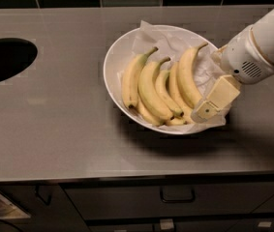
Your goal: Pick banana from white bowl
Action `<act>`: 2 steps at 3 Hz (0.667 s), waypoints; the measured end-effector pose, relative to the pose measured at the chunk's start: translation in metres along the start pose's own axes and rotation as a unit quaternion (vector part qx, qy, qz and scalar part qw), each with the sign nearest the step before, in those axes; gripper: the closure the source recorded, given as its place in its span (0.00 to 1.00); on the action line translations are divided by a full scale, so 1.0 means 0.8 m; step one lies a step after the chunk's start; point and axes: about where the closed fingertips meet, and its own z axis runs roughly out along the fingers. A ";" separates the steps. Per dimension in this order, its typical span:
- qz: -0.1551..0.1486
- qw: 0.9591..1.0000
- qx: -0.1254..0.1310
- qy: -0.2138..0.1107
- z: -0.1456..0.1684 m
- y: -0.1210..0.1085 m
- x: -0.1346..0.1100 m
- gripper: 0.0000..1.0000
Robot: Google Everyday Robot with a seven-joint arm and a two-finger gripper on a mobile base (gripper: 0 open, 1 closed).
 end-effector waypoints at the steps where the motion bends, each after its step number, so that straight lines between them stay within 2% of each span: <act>1: 0.002 1.000 0.020 -0.011 -0.003 0.001 -0.011 0.00; 2: 0.001 0.999 0.046 -0.005 -0.013 0.007 -0.027 0.00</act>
Offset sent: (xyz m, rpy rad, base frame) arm -0.0022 0.0207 0.0329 -0.0545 -0.1162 -0.0929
